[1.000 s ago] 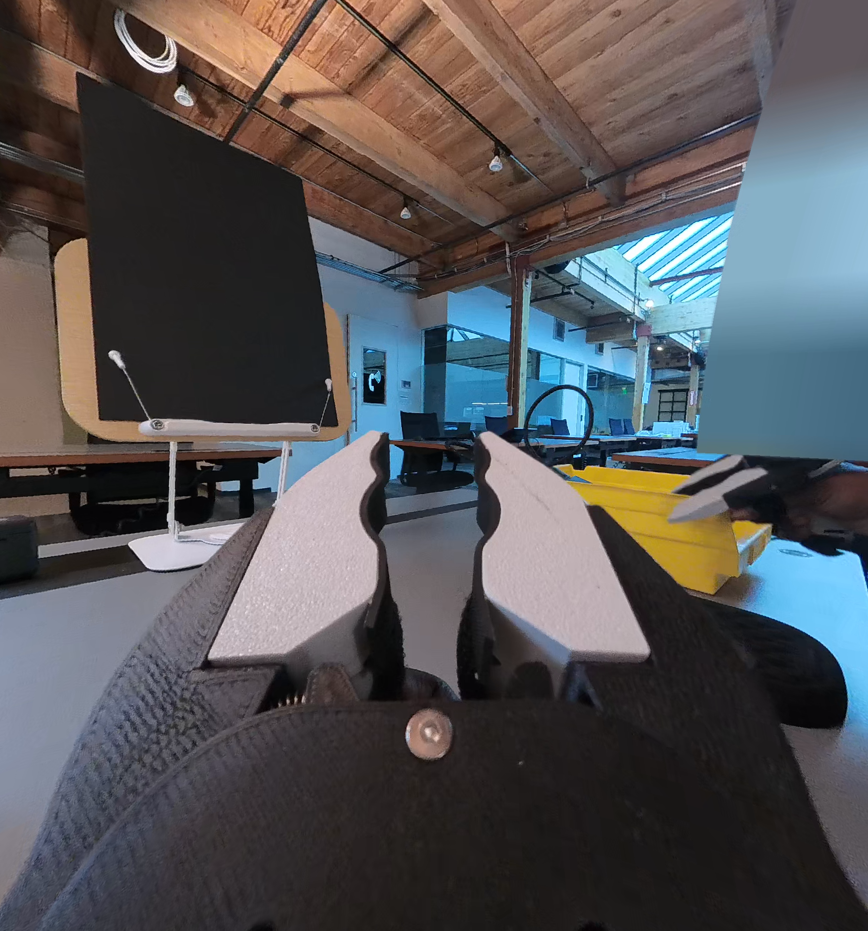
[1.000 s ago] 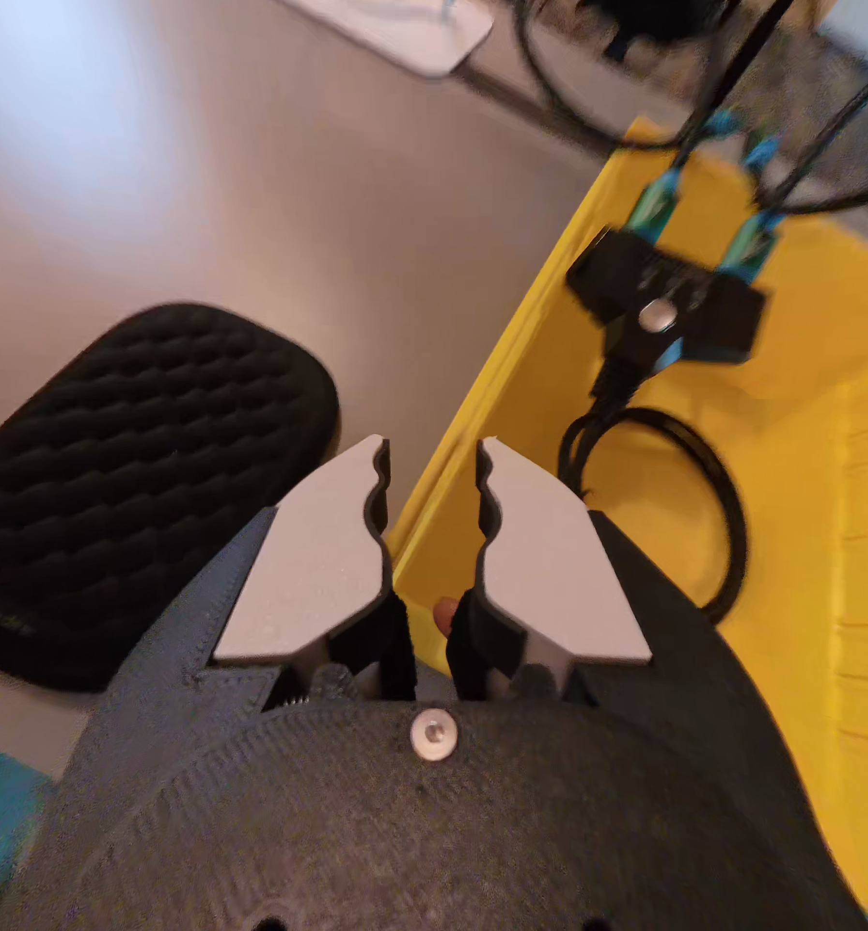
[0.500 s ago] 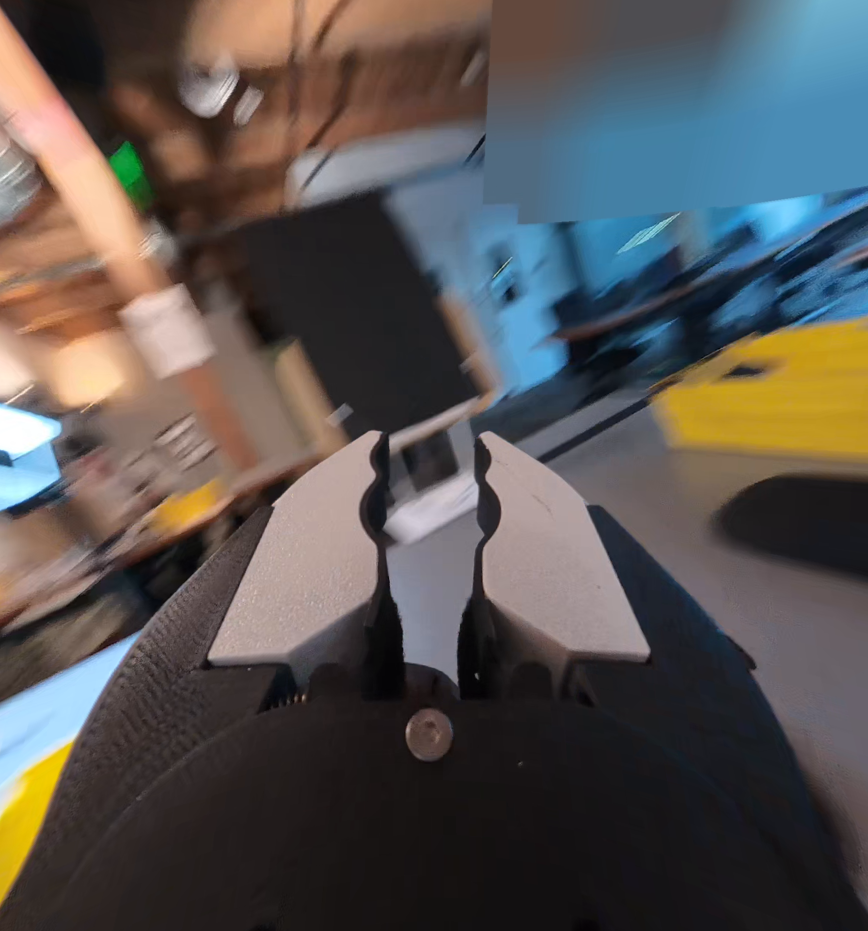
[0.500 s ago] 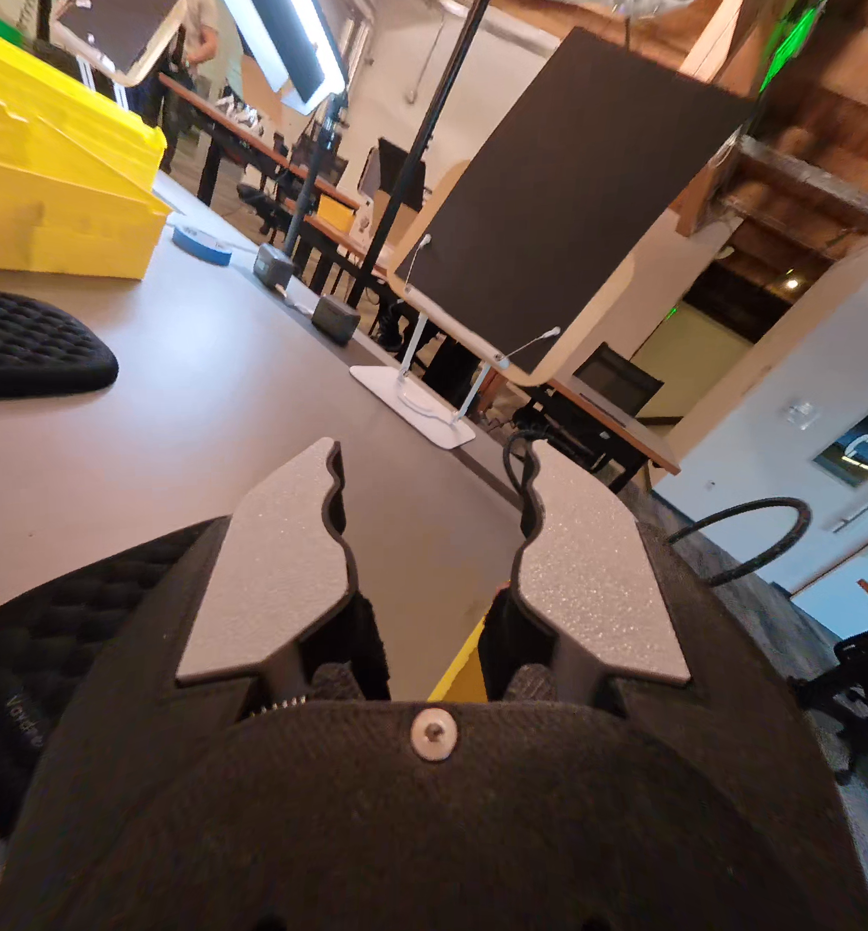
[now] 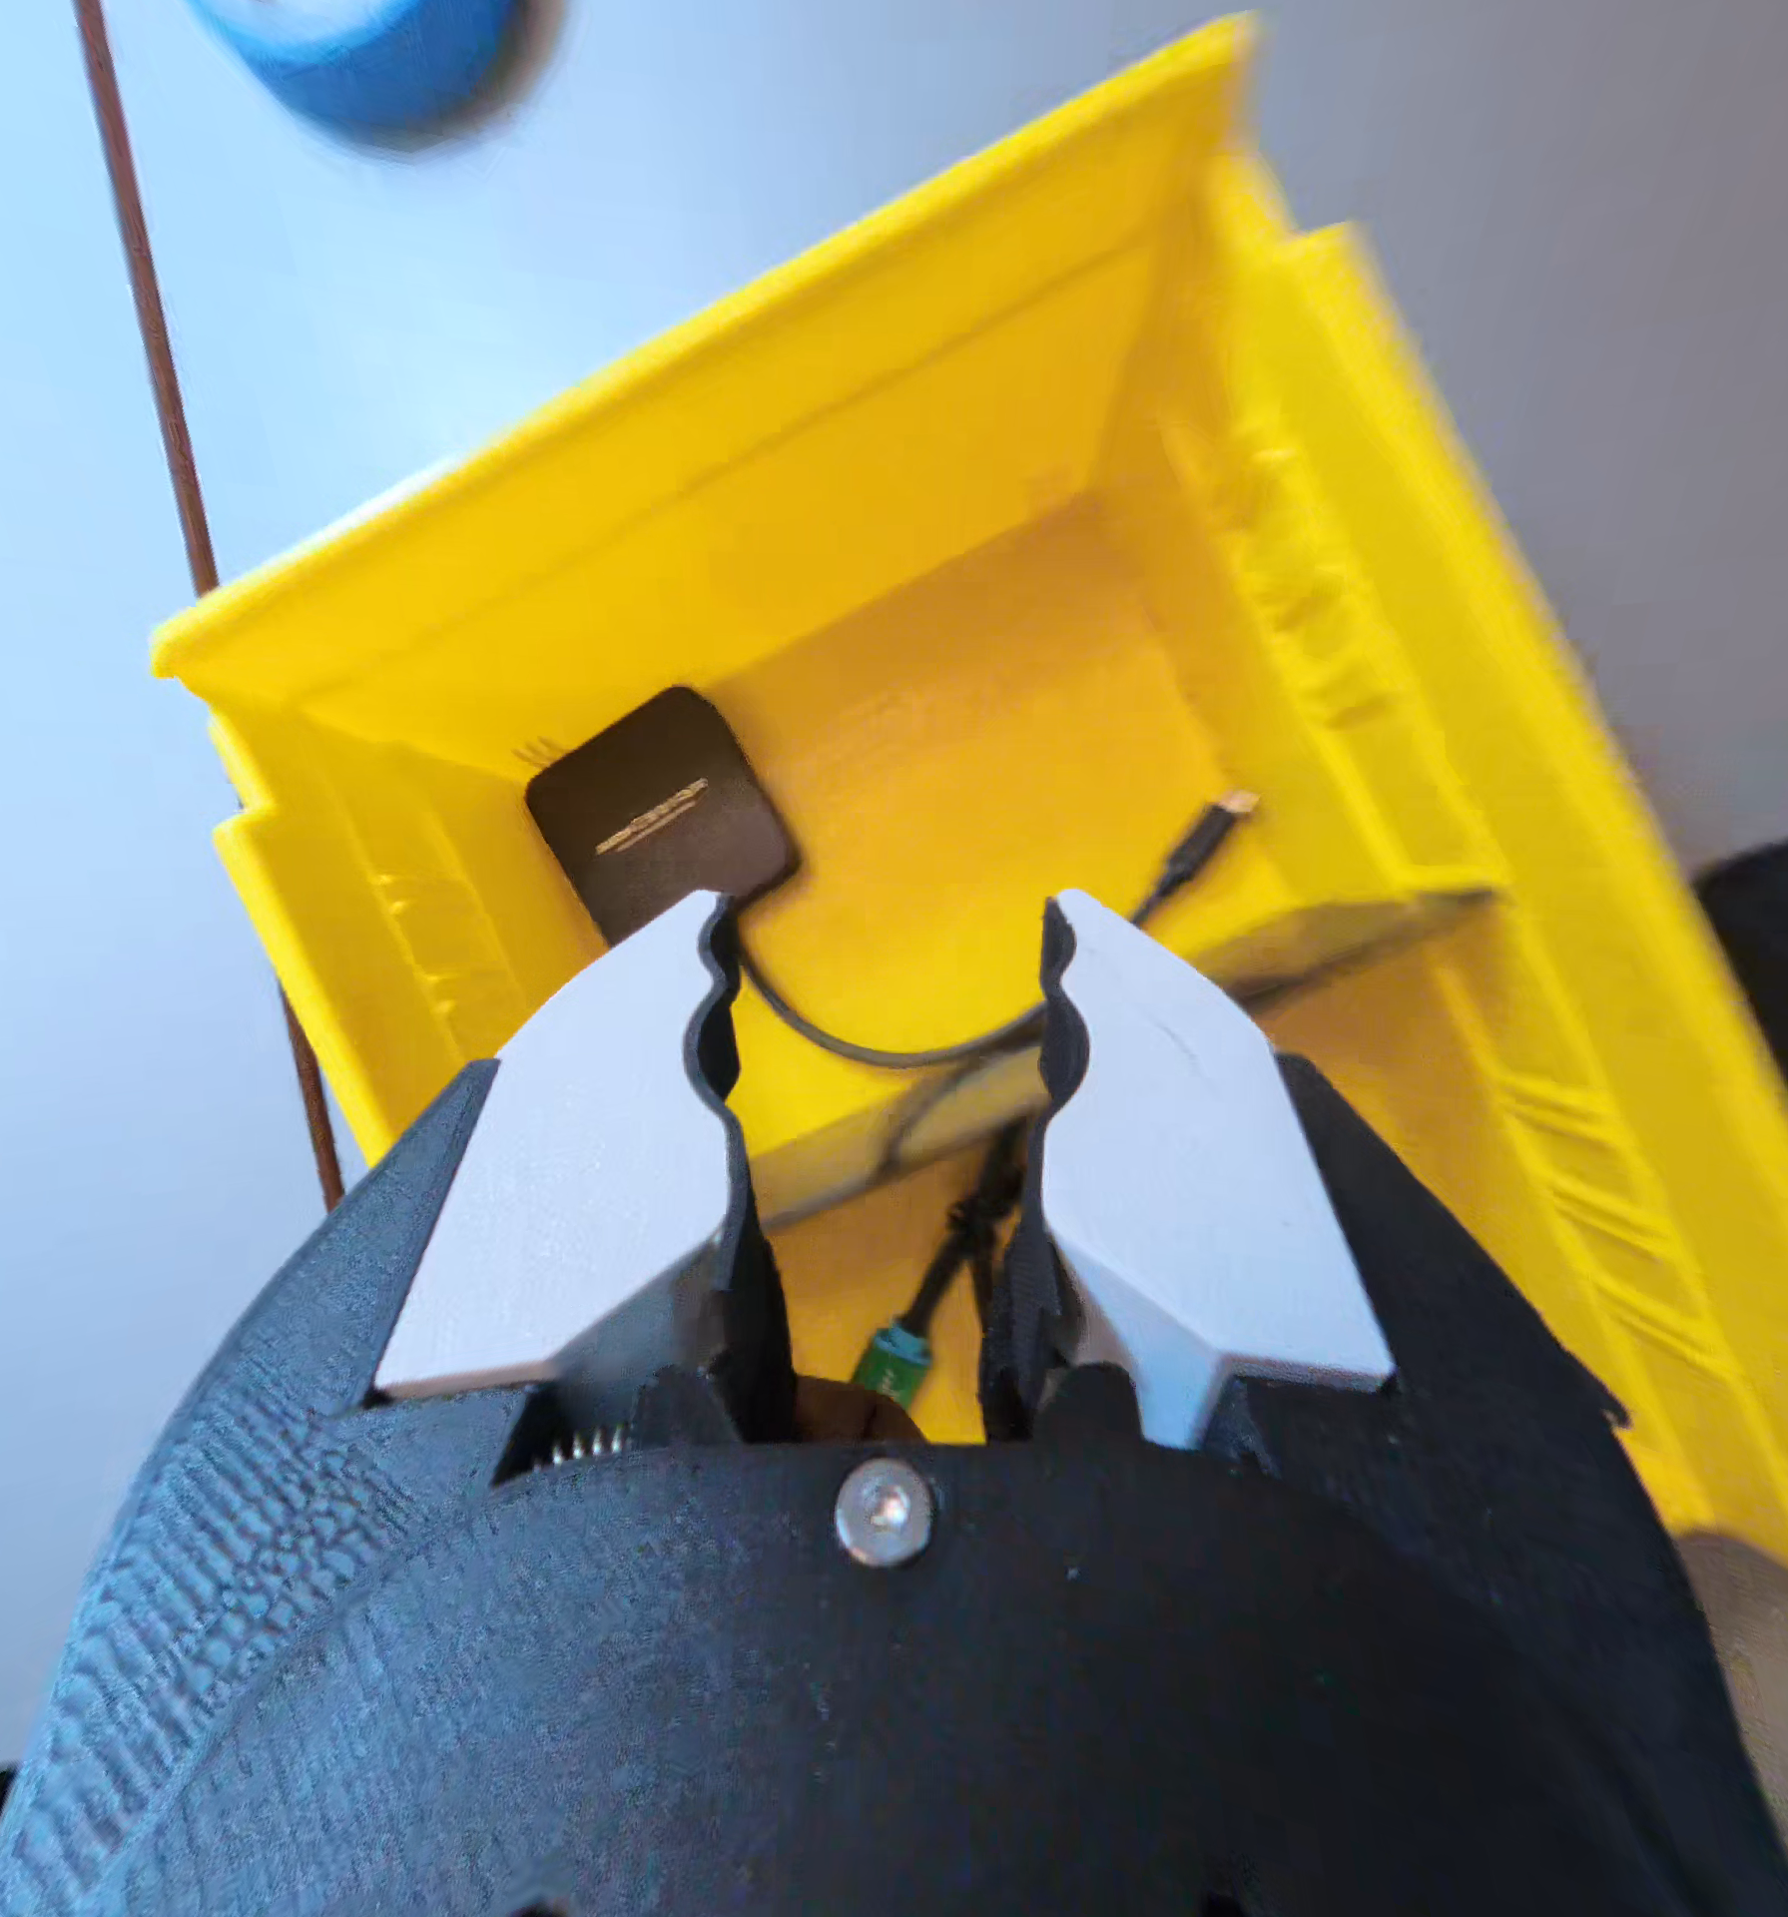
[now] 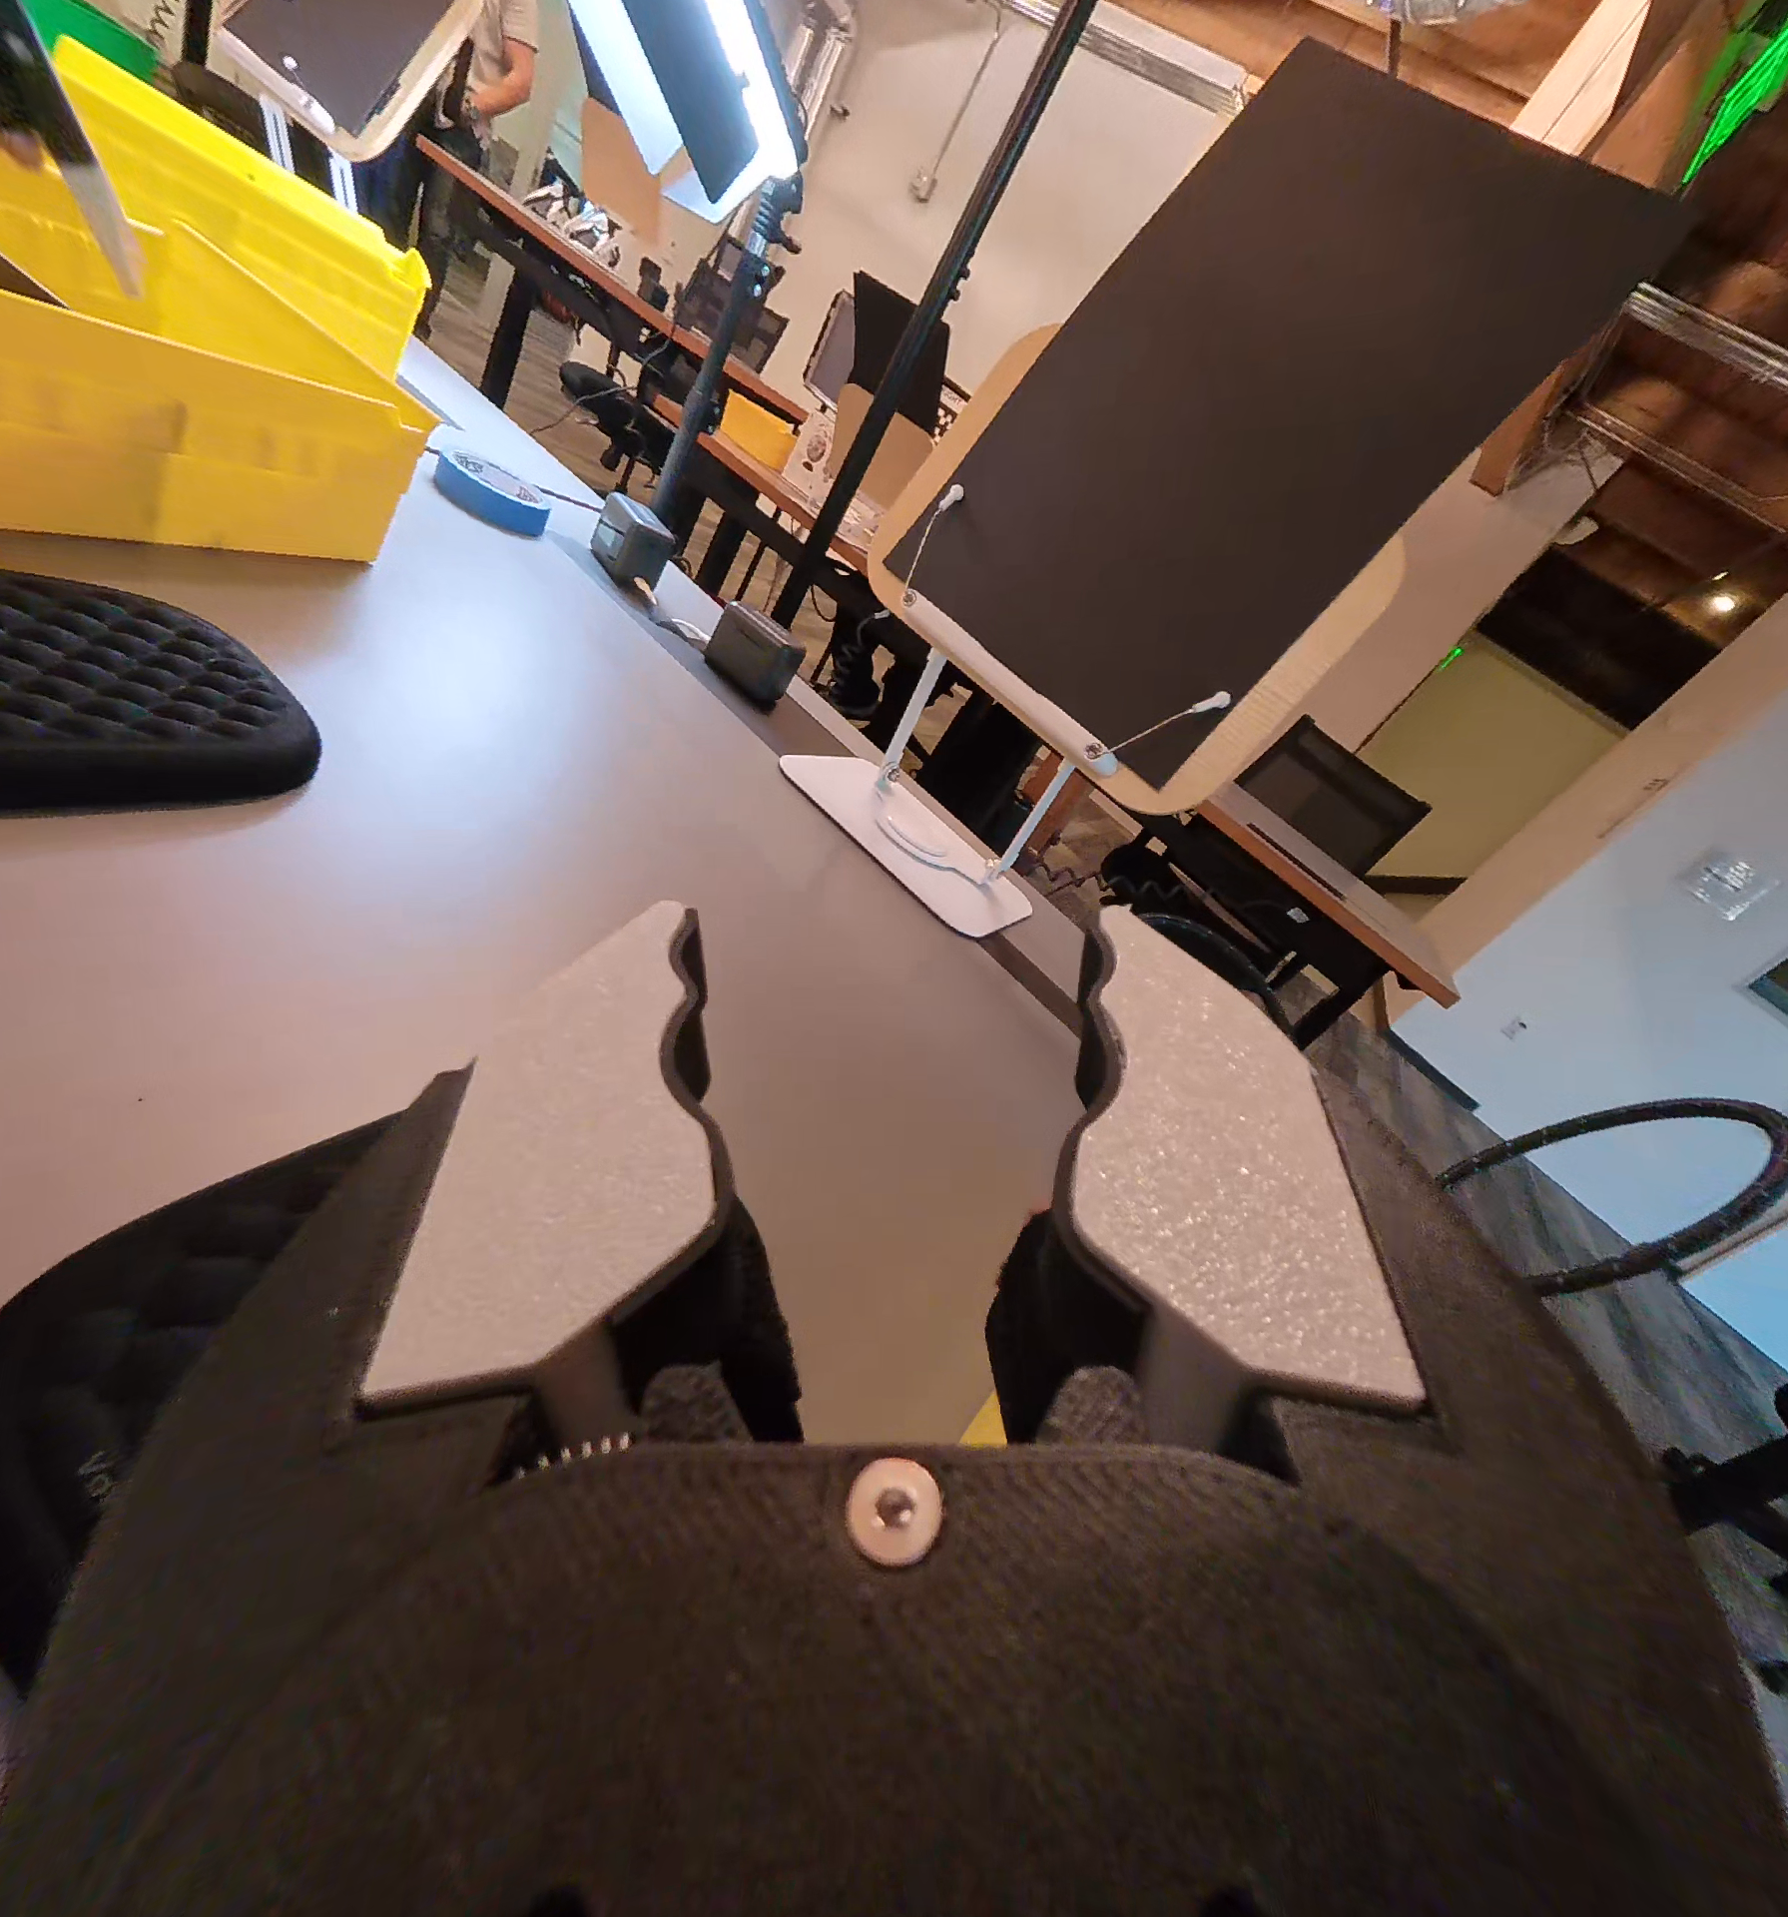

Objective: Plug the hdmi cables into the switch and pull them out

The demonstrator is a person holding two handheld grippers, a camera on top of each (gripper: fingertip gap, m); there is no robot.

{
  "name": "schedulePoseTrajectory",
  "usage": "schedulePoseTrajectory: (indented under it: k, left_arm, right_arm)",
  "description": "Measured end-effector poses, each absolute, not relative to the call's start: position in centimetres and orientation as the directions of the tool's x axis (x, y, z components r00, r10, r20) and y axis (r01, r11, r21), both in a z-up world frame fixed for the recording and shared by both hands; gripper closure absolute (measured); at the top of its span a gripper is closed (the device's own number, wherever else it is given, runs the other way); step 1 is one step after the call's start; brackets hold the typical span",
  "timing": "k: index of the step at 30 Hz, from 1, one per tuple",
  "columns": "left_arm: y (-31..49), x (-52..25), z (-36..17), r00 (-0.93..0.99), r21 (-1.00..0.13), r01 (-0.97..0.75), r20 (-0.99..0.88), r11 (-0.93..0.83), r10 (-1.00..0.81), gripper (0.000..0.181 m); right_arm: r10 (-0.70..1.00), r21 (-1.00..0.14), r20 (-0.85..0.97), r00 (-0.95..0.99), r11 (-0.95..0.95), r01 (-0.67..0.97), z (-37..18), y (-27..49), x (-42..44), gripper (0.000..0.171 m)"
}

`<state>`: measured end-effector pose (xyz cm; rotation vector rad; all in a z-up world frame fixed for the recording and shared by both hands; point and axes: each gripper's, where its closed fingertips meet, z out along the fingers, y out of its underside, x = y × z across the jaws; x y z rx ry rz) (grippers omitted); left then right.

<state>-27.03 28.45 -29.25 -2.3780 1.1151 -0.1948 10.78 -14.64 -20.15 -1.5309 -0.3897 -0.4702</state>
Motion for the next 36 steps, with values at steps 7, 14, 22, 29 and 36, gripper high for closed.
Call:
schedulePoseTrajectory:
  k: [7, 14, 22, 29, 36]
  left_arm:
    - [33.5, -29.5, -35.8, 0.771, -0.222, -0.629, -0.058, -0.745, -0.634, 0.118]
    - [33.2, -29.8, -37.1, 0.736, -0.154, -0.677, -0.129, -0.72, -0.664, 0.117]
    - [31.1, -26.7, -36.0, 0.651, -0.196, -0.741, 0.029, -0.643, -0.759, 0.121]
    - [33.8, -28.8, -35.4, 0.719, -0.191, -0.694, -0.141, -0.694, -0.68, 0.086]
    - [33.7, -29.2, -37.2, 0.737, -0.102, -0.675, -0.117, -0.73, -0.665, 0.096]
  right_arm:
    - [-0.044, -0.84, 0.543, 0.839, -0.043, 0.541, -20.5, -15.2, 11.4, 0.115]
    - [-0.053, -0.796, 0.606, 0.794, -0.044, 0.604, -20.6, -14.8, 10.8, 0.115]
    - [-0.084, -0.791, 0.611, 0.787, -0.029, 0.611, -19.9, -15.2, 11.2, 0.116]
    - [-0.085, -0.806, 0.59, 0.803, -0.013, 0.591, -19.9, -15.1, 11.4, 0.118]
    - [-0.079, -0.758, 0.652, 0.754, -0.063, 0.649, -20.6, -14.8, 11.4, 0.118]
